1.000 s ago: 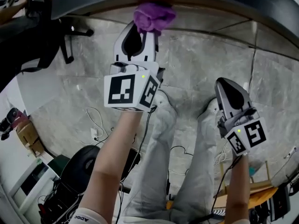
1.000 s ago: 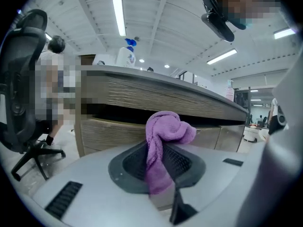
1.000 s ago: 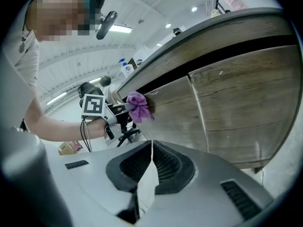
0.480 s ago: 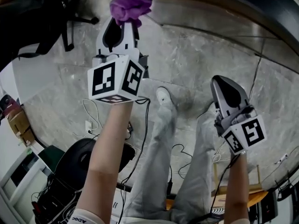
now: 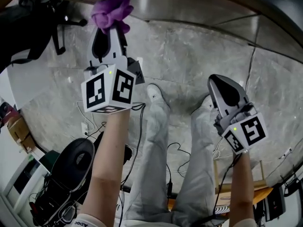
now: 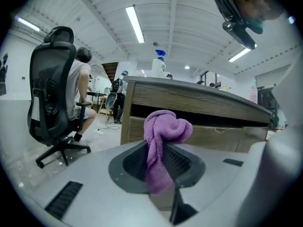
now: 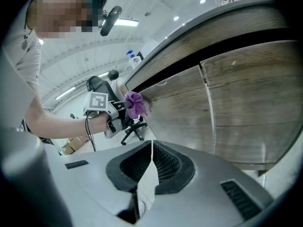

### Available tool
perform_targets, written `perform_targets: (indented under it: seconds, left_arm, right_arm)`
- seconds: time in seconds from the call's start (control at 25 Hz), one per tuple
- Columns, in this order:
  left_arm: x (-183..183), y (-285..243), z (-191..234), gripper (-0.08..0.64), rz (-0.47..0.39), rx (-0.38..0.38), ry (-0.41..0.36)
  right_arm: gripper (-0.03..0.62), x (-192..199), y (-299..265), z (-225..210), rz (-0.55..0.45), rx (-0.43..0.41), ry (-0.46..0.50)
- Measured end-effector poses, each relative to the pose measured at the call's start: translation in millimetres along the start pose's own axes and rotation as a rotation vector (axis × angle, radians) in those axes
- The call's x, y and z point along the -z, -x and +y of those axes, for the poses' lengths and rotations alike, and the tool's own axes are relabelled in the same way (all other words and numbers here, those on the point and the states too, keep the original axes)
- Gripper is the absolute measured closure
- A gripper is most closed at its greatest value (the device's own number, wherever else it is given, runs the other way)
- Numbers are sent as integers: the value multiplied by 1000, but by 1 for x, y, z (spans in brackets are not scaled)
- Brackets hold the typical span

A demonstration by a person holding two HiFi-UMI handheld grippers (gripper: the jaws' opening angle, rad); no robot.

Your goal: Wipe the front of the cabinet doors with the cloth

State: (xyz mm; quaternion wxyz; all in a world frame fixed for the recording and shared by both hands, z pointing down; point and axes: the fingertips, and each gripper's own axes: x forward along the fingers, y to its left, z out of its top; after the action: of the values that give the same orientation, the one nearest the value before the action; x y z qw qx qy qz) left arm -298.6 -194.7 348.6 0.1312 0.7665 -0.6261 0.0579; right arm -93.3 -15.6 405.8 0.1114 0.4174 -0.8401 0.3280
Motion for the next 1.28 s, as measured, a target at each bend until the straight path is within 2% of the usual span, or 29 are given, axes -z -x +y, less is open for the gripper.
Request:
perform_targets:
  seconds: [0.28,0.52,0.68,0.8,1.0,1.12,1.28]
  left_arm:
    - [29,11,-129,483,48,128,27]
    - [70,5,-239,483,104,290,-22]
    - [95,-7,-283,483,148,357,-42]
    - [104,-19,-288,483,166,359,-44]
    - [106,-30,-268,483,171,361,-72]
    - [106,-33,-235,483,178,331,-71]
    - [101,-41,-168,483,182,263,-61]
  right_arm:
    - [563,-7,70,-56,-47,75,-21]
    - [563,-2,109,-87,-77,109,-55]
    - [563,10,124,-107,-79,134,-80]
    - [563,16,127,-118,-80,155,-101]
    - [563,20,117,-124,-70,170,-109]
    - [563,20,98,-113,-62,160,-103]
    - [563,12,54,-89,-48,128,-92]
